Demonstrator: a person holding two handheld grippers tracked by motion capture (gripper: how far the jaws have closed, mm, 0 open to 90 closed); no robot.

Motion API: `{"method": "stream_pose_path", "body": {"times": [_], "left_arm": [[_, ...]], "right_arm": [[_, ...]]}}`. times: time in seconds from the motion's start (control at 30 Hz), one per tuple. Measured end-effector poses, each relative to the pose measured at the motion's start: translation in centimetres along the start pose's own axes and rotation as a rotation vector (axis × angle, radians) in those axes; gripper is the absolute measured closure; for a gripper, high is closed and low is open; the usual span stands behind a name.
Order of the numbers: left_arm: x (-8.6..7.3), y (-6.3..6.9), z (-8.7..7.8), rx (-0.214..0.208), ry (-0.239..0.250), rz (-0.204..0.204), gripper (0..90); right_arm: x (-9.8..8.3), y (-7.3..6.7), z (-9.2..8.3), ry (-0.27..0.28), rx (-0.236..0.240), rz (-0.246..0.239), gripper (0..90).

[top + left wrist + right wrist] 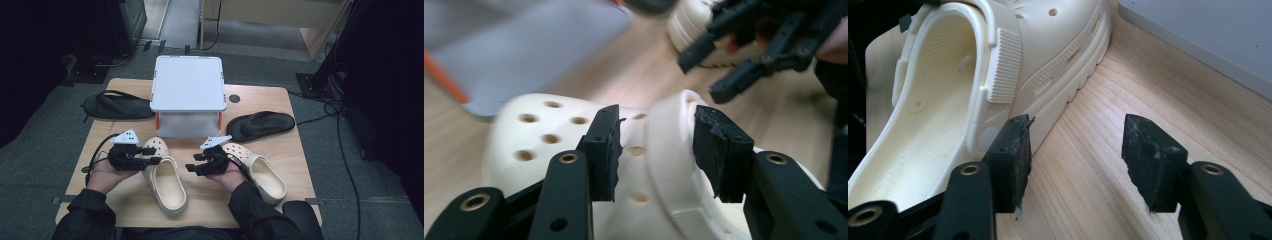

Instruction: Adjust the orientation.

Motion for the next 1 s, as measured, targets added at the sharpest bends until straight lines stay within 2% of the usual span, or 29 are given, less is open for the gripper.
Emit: {"method": "stream_pose_path", "body": {"times": [0.03,0.07,0.2,0.27,0.33,0.37,0.4,0.43,0.47,0.5,0.57,0.67,0.8,0.9,1.0], "left_arm": [[0.0,-0.2,-0.2,-0.009,0.014,-0.019,54.0],[-0.2,-0.6,-0.5,0.011,0.021,-0.027,54.6],[-0.6,-1.6,-1.0,0.033,0.024,-0.056,57.0],[-1.3,-2.9,-1.1,0.064,0.010,-0.080,61.2],[-1.6,-3.2,-1.2,0.064,0.011,-0.093,65.9],[-1.8,-3.7,-1.2,0.075,0.012,-0.104,67.1],[-2.4,-4.6,-1.3,0.084,0.004,-0.134,68.4],[-2.4,-4.6,-1.3,0.084,0.004,-0.134,68.7],[-2.9,-5.5,-1.3,0.100,-0.008,-0.147,69.4],[-2.9,-5.5,-1.3,0.100,-0.008,-0.147,70.4],[-3.4,-6.4,-1.4,0.106,-0.003,-0.176,71.6],[-3.9,-6.8,-1.0,0.101,-0.022,-0.191,72.8],[-4.2,-6.9,0.1,0.093,-0.060,-0.181,72.8],[-4.1,-6.9,0.4,0.090,-0.048,-0.176,73.5],[-3.9,-7.0,0.7,0.077,-0.036,-0.193,74.2]], "right_arm": [[0.0,-0.1,0.0,0.002,0.000,-0.002,47.2],[0.0,-0.1,0.1,0.003,0.004,-0.005,47.8],[0.1,-0.4,0.3,0.006,0.011,-0.013,49.9],[0.1,-0.7,0.4,0.011,0.020,-0.016,54.0],[0.2,-0.9,0.5,0.016,0.029,-0.014,56.7],[0.2,-1.0,0.6,0.019,0.032,-0.013,57.8],[0.3,-1.1,0.6,0.022,0.036,-0.017,58.0],[0.3,-1.3,0.6,0.023,0.039,-0.016,58.2],[0.4,-1.4,0.7,0.028,0.041,-0.019,58.7],[0.4,-1.4,0.7,0.028,0.041,-0.019,58.7],[0.6,-1.6,0.9,0.028,0.034,-0.039,61.7],[0.9,-1.6,1.1,0.038,0.031,-0.049,66.3],[1.1,-1.8,1.4,0.043,0.045,-0.035,66.6],[1.1,-1.8,1.7,0.036,0.042,-0.038,67.2],[0.9,-1.8,1.8,0.030,0.054,-0.026,67.2]]}}
Point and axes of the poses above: each handheld gripper's, and its own axes: z roughly forward along the jaws, x roughly out of its top, y roughly to its right, the point moved 8 cm from there along z, roughly forward along the jaws, and after that the axes turned 2 degrees about x, right-handed, at the moved point
